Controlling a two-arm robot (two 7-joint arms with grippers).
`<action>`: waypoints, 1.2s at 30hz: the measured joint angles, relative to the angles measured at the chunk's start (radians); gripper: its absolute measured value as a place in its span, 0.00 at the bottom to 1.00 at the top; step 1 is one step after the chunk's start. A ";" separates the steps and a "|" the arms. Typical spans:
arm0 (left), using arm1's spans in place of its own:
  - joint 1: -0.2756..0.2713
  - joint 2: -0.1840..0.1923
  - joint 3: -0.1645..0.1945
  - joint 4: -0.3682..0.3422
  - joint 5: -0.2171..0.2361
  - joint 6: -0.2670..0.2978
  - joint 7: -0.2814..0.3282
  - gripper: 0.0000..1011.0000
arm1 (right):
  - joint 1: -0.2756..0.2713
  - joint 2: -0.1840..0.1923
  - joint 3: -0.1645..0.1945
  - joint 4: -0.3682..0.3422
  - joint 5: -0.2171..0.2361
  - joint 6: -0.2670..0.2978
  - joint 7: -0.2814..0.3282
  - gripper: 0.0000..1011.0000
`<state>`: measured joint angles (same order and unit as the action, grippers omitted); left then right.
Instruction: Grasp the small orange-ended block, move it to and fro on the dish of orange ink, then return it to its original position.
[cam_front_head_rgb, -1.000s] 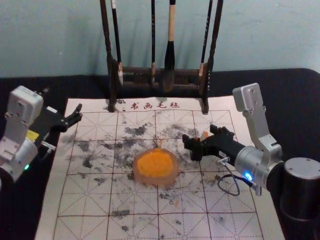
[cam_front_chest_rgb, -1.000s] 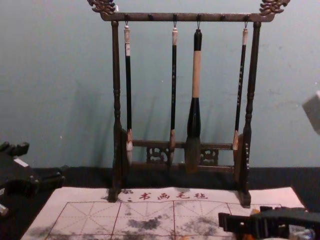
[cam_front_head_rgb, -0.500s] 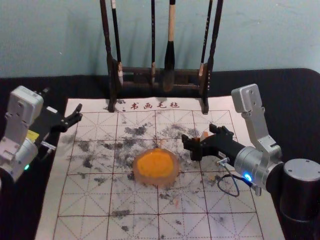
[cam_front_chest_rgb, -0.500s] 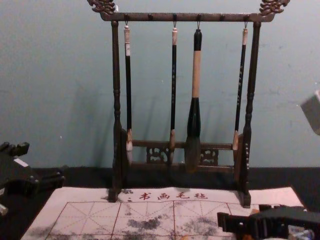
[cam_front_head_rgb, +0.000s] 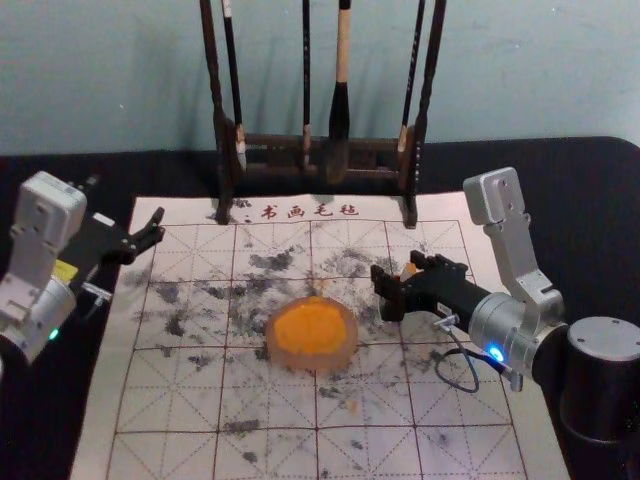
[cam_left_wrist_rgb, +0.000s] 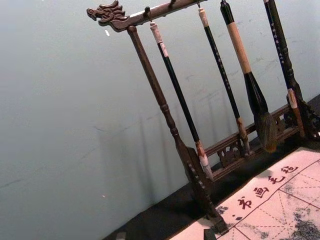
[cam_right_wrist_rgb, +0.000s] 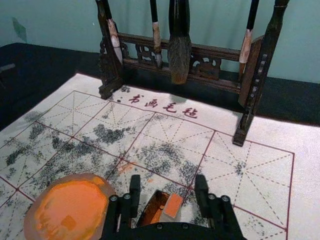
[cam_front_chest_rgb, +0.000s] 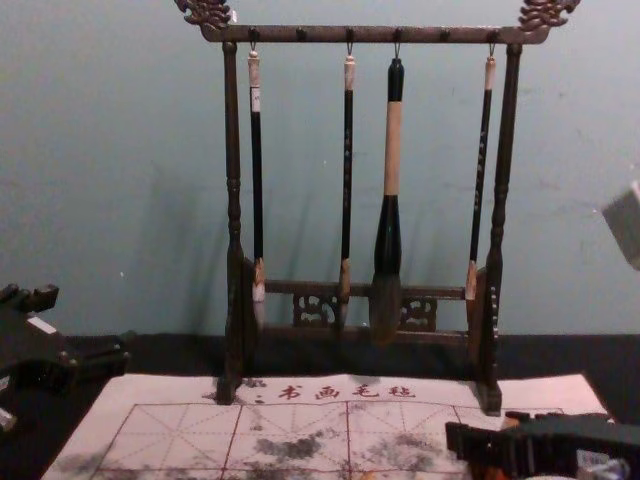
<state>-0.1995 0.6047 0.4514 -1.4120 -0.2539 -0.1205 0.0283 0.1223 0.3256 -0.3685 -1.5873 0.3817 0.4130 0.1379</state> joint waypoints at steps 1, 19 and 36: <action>0.000 0.000 0.000 0.000 0.000 0.000 0.000 0.99 | 0.000 0.000 0.000 0.000 0.000 0.000 0.000 0.67; 0.000 0.000 0.000 0.000 0.000 0.000 0.000 0.99 | 0.001 0.000 0.001 0.000 0.002 0.002 -0.001 0.11; 0.000 0.000 0.000 0.000 0.000 0.000 0.000 0.99 | 0.000 -0.002 0.003 0.000 0.002 0.001 0.001 0.11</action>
<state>-0.1995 0.6047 0.4514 -1.4120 -0.2539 -0.1205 0.0283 0.1220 0.3236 -0.3654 -1.5872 0.3840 0.4144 0.1392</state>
